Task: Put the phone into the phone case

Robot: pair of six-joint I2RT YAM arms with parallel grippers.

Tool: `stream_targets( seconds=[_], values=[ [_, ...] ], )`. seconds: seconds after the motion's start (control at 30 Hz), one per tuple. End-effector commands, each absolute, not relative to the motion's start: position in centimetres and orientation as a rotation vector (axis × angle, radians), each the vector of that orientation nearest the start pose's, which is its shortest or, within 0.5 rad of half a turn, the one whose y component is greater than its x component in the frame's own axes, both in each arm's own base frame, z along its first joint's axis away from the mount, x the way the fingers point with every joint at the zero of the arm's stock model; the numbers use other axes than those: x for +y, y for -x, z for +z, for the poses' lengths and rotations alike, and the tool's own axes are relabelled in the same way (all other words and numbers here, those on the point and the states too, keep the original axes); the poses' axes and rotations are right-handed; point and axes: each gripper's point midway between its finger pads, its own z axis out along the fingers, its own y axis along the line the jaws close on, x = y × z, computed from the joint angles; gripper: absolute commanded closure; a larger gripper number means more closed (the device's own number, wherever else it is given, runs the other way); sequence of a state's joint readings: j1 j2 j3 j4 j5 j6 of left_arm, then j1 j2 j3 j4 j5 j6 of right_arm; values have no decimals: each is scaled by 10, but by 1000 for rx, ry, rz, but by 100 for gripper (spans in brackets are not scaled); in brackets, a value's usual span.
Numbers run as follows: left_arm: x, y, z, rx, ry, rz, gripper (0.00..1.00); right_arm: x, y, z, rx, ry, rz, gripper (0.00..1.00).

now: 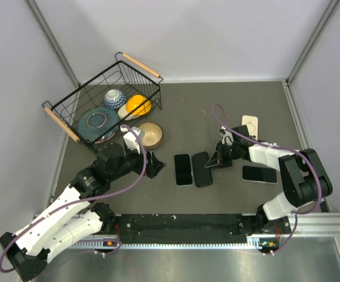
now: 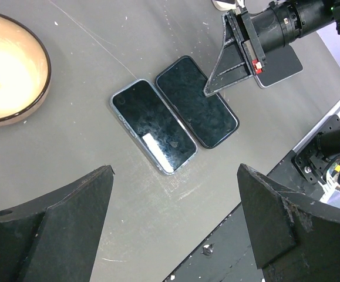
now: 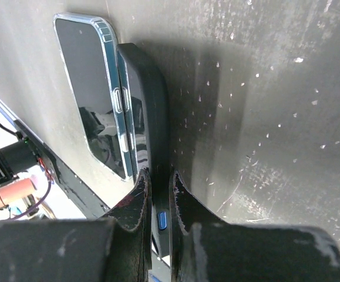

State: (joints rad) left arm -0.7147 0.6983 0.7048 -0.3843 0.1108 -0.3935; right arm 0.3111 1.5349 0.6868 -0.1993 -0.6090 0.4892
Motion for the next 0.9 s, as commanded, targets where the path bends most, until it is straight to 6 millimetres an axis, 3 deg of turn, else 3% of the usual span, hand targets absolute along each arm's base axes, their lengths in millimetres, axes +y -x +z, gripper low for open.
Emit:
stream_targets(
  seconds=[0.0, 0.2, 0.37, 0.67, 0.87],
  values=[
    [-207, -189, 224, 1981, -382, -823, 8, 156, -247, -15, 2798, -107, 644, 100],
    [-206, -187, 226, 1975, -379, -832, 8, 165, -254, -5, 2773, -110, 701, 89],
    [-205, -185, 229, 1963, -376, -839, 8, 167, -263, 7, 2737, -109, 705, 69],
    [-207, -185, 234, 1948, -380, -854, 8, 175, -276, 41, 2642, -124, 753, 75],
    [-207, -183, 242, 1922, -375, -874, 8, 202, -288, 51, 2619, -60, 804, 83]
  ],
)
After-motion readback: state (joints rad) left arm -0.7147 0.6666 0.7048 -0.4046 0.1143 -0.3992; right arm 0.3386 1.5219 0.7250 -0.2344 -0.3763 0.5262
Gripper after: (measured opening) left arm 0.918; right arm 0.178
